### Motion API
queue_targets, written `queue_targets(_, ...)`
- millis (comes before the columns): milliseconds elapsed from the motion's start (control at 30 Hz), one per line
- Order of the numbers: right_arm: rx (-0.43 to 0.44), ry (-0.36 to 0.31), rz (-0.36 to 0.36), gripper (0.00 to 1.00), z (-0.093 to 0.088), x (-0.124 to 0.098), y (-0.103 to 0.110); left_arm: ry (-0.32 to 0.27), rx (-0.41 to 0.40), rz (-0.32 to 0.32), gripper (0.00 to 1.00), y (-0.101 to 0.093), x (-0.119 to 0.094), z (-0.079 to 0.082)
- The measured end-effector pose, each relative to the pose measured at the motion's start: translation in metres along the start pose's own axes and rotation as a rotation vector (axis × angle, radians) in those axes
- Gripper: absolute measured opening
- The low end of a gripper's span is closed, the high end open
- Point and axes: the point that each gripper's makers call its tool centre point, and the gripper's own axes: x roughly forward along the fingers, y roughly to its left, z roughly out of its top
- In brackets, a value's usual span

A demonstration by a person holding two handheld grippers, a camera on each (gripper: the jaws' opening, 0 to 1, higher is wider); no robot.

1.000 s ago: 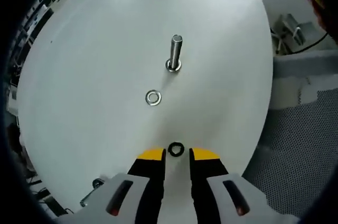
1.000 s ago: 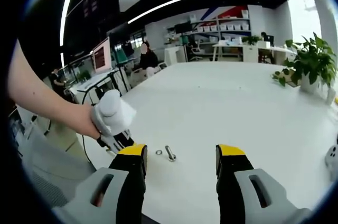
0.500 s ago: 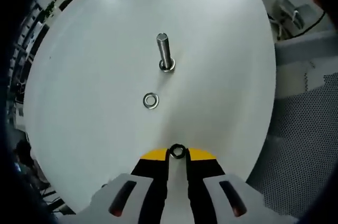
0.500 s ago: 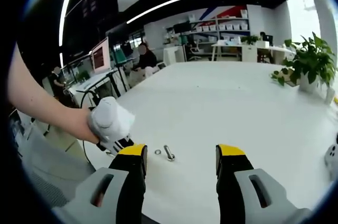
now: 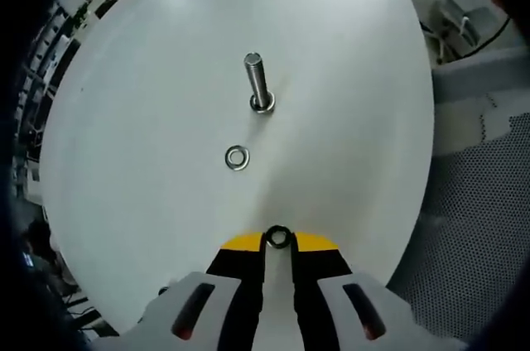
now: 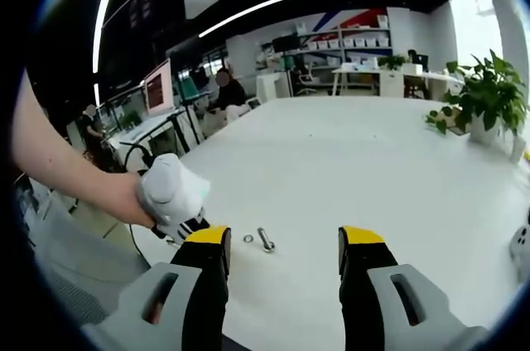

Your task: Place the washer onto the threaded stud by aligning its center hole with the stud, sliding it down to the base, and recovering from edge contact or off-axis alignment until the washer reaches the visible bottom stop.

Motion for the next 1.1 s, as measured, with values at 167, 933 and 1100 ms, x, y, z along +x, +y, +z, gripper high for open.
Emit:
queue_targets(167,-0.003,0.001,0.004,0.55,0.0,0.0,0.002,-0.015,-0.045,-0.023,0.09,0.003,0.001,0.0)
queue_targets(933,0.007,0.0,0.015,0.55,0.0,0.001,0.002,-0.104,-0.032,0.014,0.09,0.011,-0.015,0.02)
queue_targets(1100,0.004,0.006,0.016,0.55,-0.001,0.001,0.003,-0.153,-0.02,0.023,0.09,0.014,-0.026,0.037)
